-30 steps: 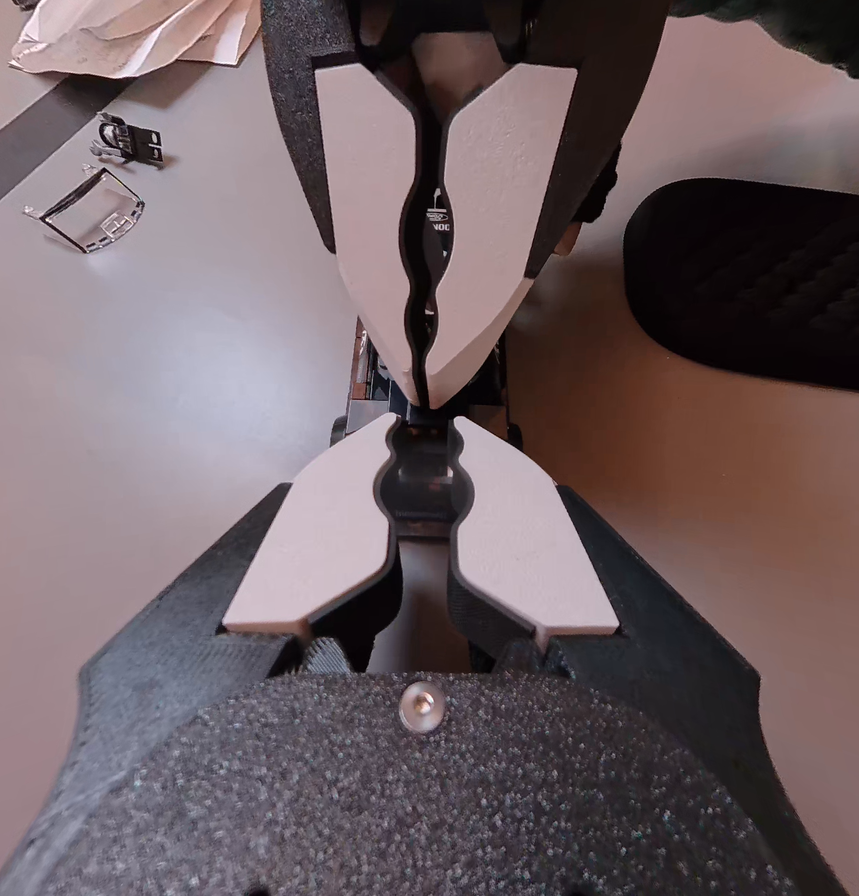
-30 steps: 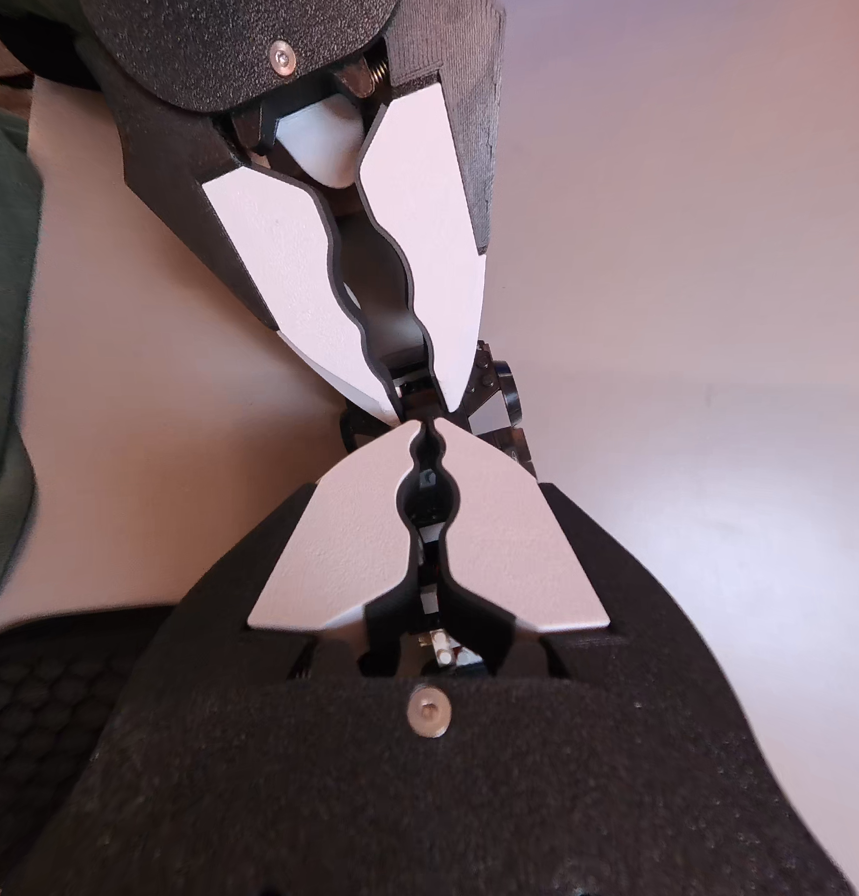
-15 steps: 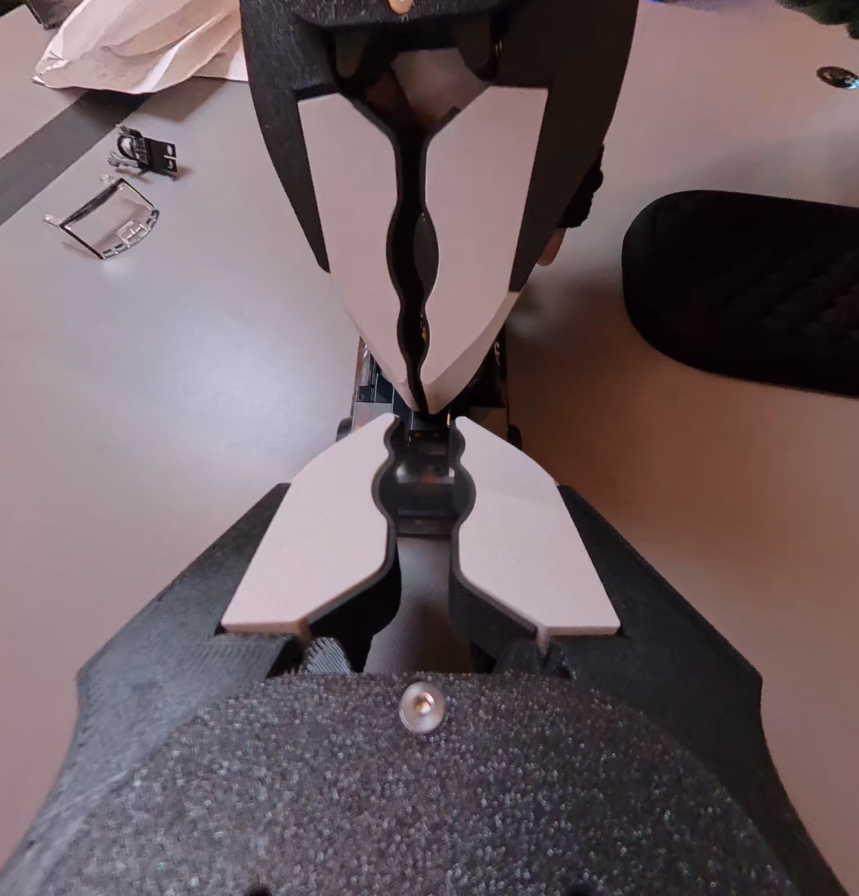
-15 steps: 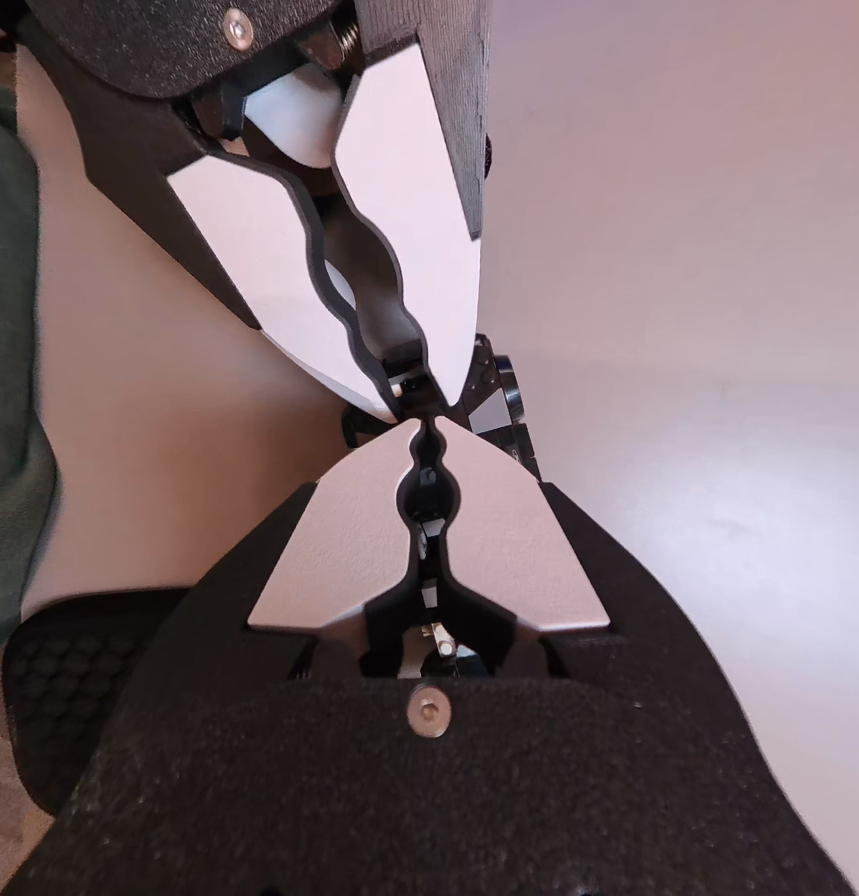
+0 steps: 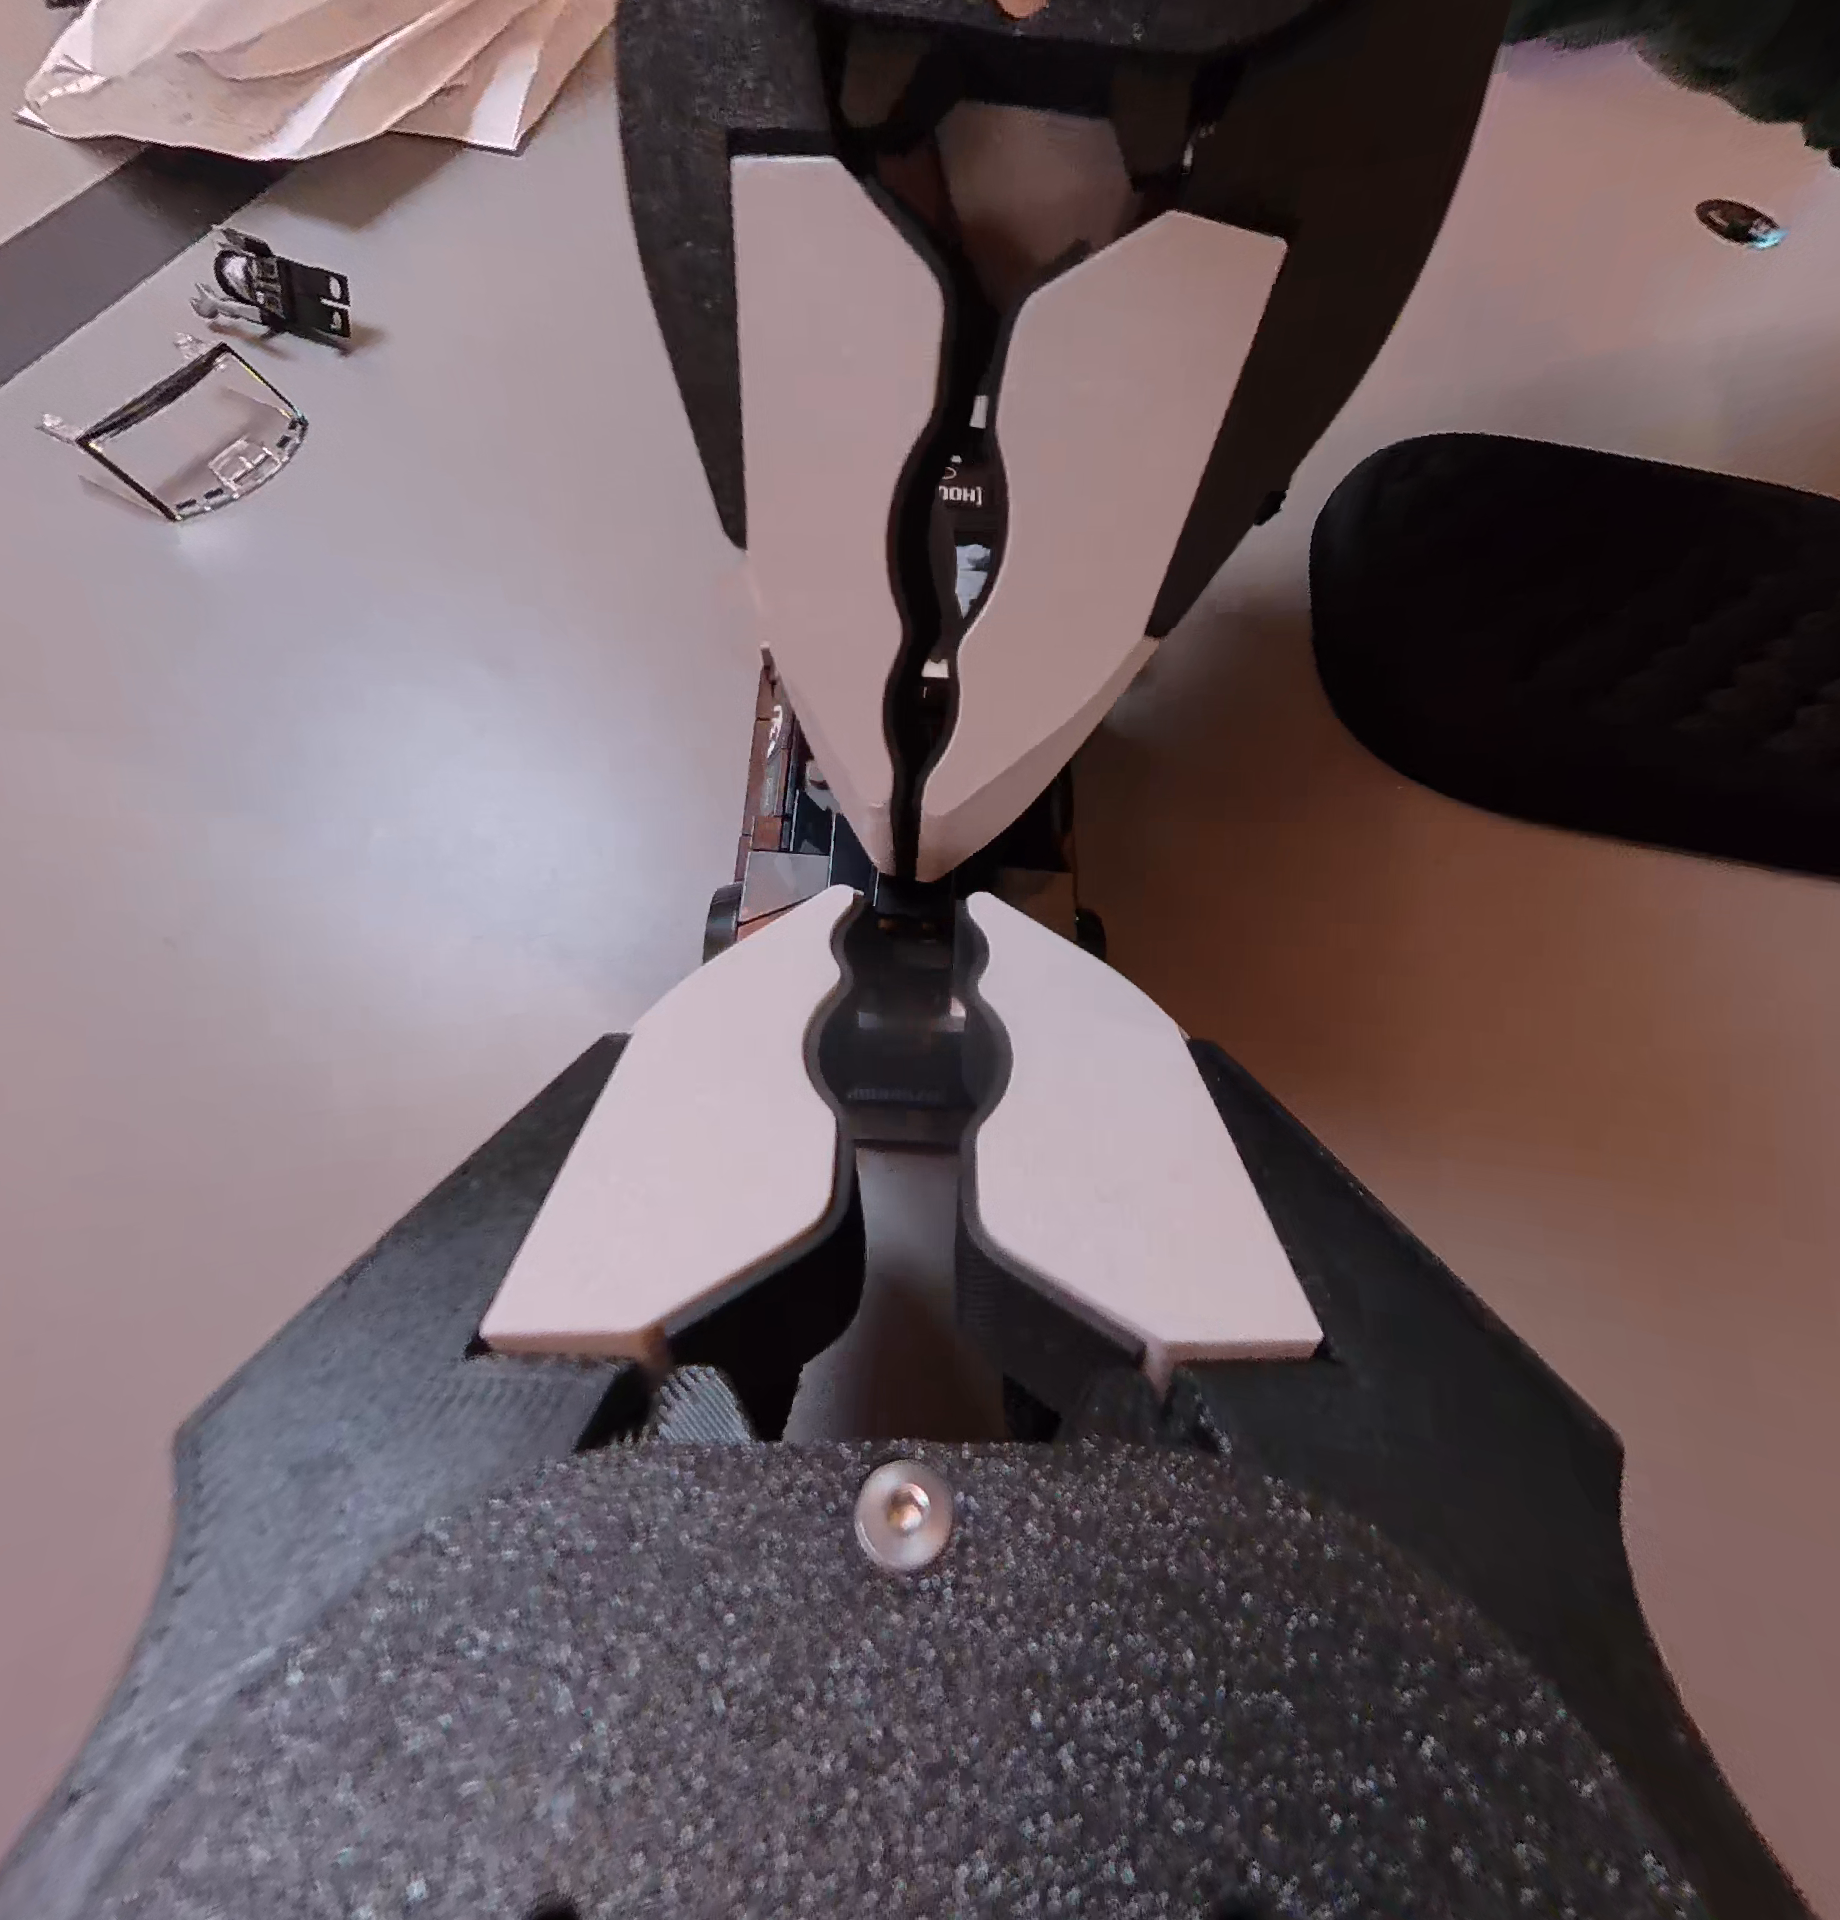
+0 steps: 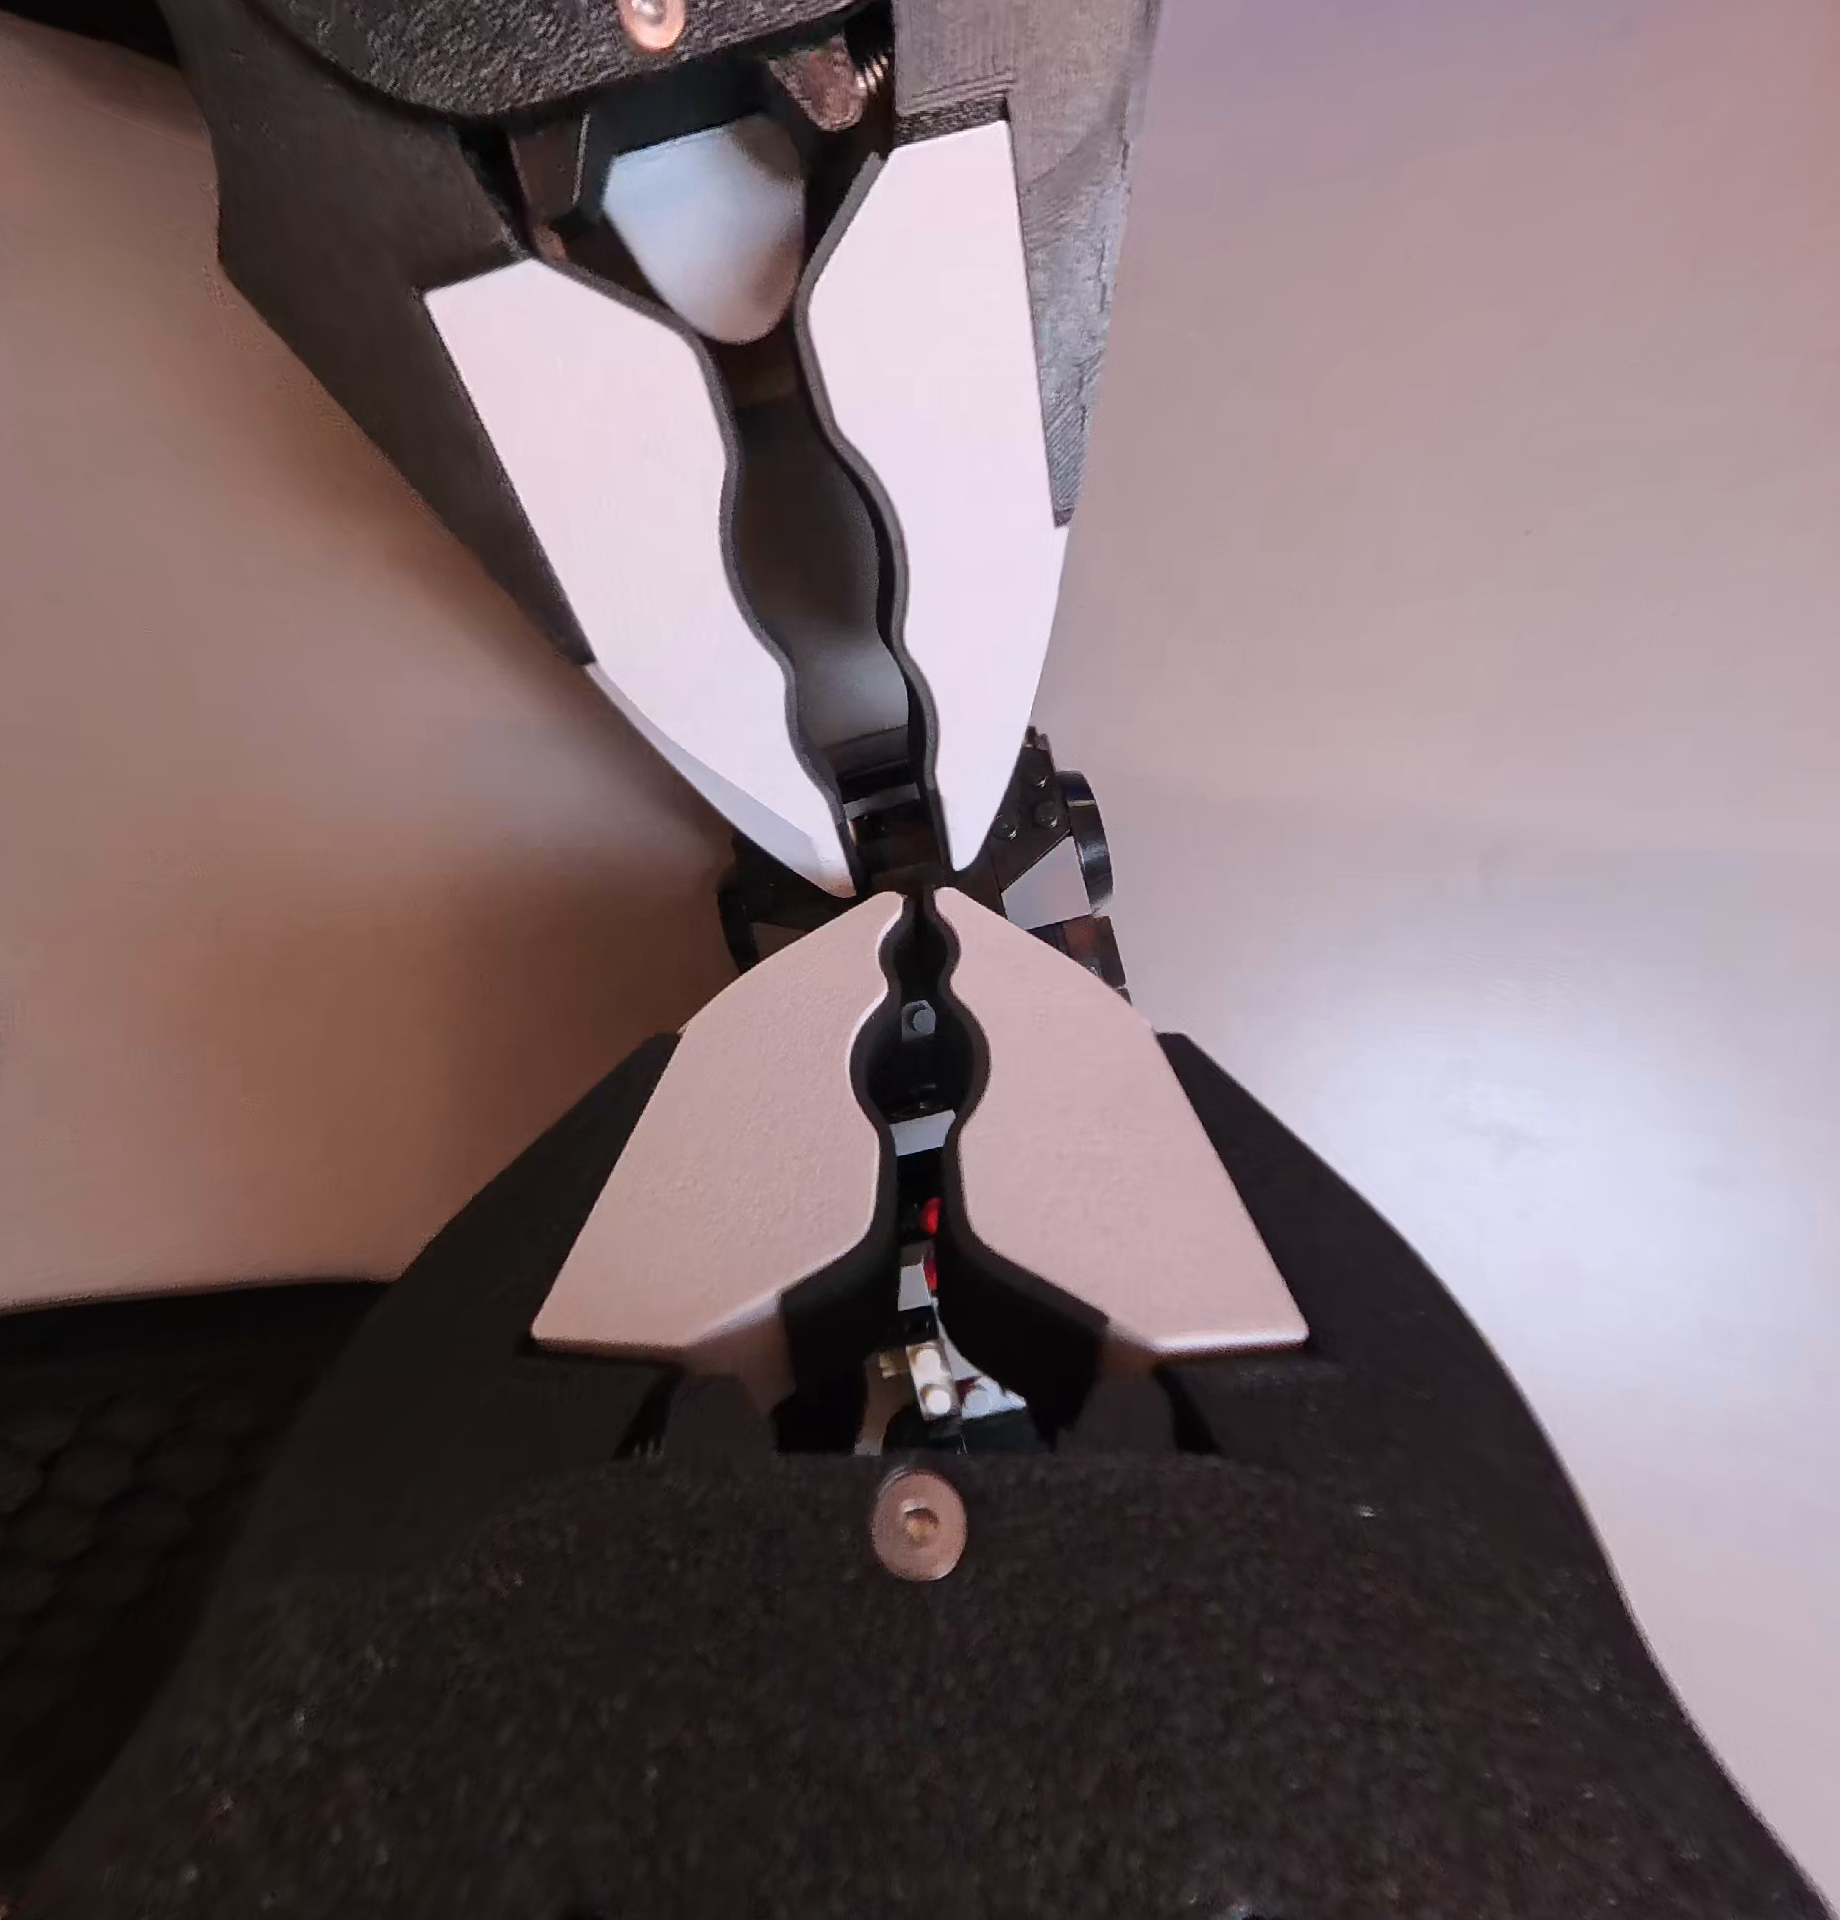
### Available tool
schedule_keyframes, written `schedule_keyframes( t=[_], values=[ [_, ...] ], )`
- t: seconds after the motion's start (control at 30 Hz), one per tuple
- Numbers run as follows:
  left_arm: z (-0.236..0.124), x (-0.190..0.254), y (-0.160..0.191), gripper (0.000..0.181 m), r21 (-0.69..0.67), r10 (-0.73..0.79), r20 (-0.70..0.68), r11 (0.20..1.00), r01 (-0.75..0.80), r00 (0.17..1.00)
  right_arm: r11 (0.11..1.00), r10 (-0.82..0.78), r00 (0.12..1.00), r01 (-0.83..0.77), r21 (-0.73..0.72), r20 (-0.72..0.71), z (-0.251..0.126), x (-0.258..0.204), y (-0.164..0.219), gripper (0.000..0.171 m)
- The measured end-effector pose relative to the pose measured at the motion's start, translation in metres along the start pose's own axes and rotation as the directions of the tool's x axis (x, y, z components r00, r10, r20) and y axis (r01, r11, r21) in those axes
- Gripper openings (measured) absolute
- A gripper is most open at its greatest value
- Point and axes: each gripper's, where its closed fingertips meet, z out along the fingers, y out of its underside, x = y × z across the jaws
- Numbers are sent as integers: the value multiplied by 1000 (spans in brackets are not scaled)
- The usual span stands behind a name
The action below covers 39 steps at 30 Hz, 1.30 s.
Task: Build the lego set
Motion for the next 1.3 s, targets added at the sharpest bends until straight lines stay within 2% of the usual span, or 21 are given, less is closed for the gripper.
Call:
schedule_keyframes(
  t=[0.2, 0.3, 0.43, 0.67, 0.73, 0.8, 0.83, 0.97, 1.3],
  values=[
    [0, 0, 0, 15, 0, -12, -14, 1000, 12, 1000, 1000, -25, 1000, 24, 18, 9, 0, 0, 0, 0],
    [0, 1, -1, 22, 0, -7, -20, 1000, 7, 1000, 1000, -27, 999, 27, 16, 17, 0, 0, 0, 0],
    [4, 0, 2, 17, -18, 4, -7, 1000, -5, 1000, 999, -38, 999, 38, -7, 19, 0, -1, -1, 0],
    [3, 3, 2, 16, -21, 10, -6, 1000, -10, 1000, 998, 7, 999, -9, 62, 44, -16, 7, 0, 0],
    [3, 3, 2, 16, -22, 9, -8, 1000, -9, 1000, 999, -24, 999, 23, 42, 33, -16, 5, 1, 0],
    [3, 4, 2, 16, -22, 10, -12, 1000, -10, 1000, 998, -53, 997, 52, 18, 54, -11, -2, 3, 18],
    [3, 4, 2, 16, -22, 10, -15, 1000, -11, 1000, 998, -68, 996, 68, 3, 49, -9, -3, 4, 22],
    [2, 5, 3, 18, -24, 17, -13, 1000, -17, 1000, 990, -139, 990, 140, -30, 32, -3, -4, 4, 14],
    [-4, 5, 6, 18, -27, 20, -12, 999, -21, 1000, 965, -218, 973, 227, -129, 79, -1, -5, 1, 16]
  ],
)
